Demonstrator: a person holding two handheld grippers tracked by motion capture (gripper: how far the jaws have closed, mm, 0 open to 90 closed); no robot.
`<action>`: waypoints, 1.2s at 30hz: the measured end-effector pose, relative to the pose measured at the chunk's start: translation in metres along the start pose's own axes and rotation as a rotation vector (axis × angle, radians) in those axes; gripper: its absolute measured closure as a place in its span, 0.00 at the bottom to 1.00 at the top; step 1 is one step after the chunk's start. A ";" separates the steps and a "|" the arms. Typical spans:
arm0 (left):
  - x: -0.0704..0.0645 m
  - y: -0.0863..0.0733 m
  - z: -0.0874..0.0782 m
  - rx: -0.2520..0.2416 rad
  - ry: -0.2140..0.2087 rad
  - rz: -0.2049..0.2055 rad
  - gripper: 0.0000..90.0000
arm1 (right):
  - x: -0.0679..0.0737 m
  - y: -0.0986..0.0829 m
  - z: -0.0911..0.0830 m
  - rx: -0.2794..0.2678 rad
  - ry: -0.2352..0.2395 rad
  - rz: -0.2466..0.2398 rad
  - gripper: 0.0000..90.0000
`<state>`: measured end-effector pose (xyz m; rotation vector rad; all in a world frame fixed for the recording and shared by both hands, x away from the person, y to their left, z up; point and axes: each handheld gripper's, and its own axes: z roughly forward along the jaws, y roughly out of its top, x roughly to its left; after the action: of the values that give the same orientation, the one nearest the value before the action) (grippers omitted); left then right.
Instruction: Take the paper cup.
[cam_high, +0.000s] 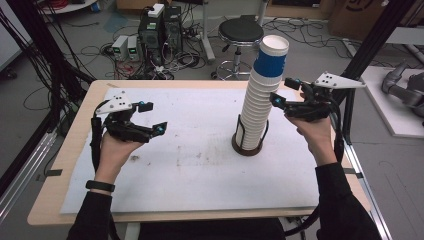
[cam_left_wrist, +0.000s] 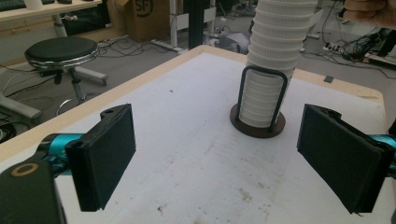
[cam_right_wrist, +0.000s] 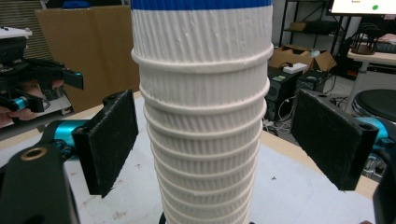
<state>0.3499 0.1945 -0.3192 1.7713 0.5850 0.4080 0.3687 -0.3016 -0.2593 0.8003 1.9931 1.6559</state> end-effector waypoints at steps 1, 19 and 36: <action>0.000 0.000 0.000 0.000 0.000 0.001 0.13 | 0.000 0.001 0.001 0.002 -0.001 -0.006 0.17; -0.003 0.002 0.003 -0.002 -0.024 0.002 0.13 | 0.002 0.009 0.020 0.042 0.006 -0.004 0.17; -0.013 0.020 0.018 -0.026 -0.076 -0.005 0.13 | 0.002 0.014 0.027 0.059 0.013 -0.009 0.16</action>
<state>0.3531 0.1692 -0.3042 1.7520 0.5282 0.3418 0.3869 -0.2783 -0.2507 0.8021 2.0596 1.6083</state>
